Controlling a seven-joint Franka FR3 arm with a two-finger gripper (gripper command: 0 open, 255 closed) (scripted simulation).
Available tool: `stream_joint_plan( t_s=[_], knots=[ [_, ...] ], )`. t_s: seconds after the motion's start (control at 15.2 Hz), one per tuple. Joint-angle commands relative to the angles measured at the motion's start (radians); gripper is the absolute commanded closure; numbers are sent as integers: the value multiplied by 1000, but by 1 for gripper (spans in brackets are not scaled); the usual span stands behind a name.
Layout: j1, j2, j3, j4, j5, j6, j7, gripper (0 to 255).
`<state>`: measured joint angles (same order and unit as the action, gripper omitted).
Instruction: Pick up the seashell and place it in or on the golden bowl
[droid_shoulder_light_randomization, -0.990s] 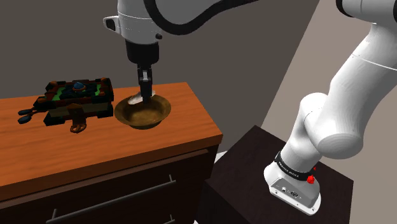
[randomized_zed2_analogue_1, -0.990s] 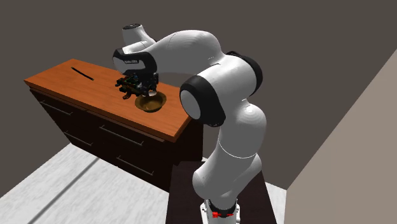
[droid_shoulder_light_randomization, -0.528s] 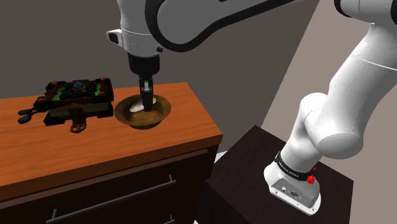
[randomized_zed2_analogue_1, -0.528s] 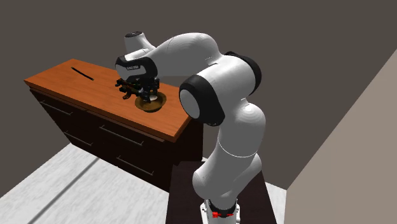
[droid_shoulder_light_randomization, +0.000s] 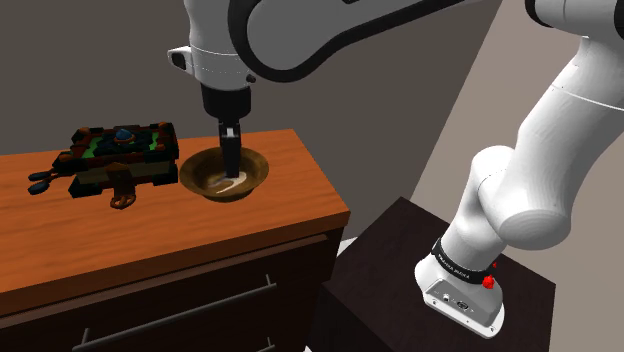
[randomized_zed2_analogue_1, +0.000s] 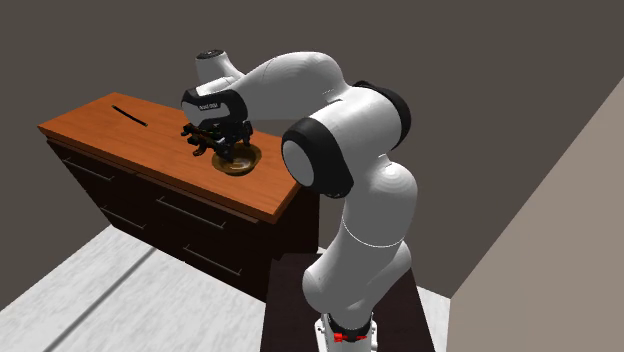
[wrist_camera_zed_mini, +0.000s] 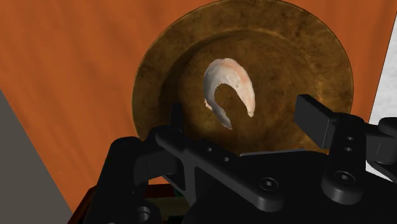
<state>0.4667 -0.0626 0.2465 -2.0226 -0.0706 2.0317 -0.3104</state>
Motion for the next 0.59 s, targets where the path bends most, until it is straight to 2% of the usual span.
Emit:
stream_joint_plan(
  t_s=[0.0, 0.13, 0.4, 0.53],
  knots=[
    [0, 0, 0, 0, 0, 0, 0, 0],
    [0, 0, 0, 0, 0, 0, 0, 0],
    [3, -30, 2, 95, 11, -123, -8, 0],
    [3, -30, 2, 94, 11, -123, -8, 0]
  ],
)
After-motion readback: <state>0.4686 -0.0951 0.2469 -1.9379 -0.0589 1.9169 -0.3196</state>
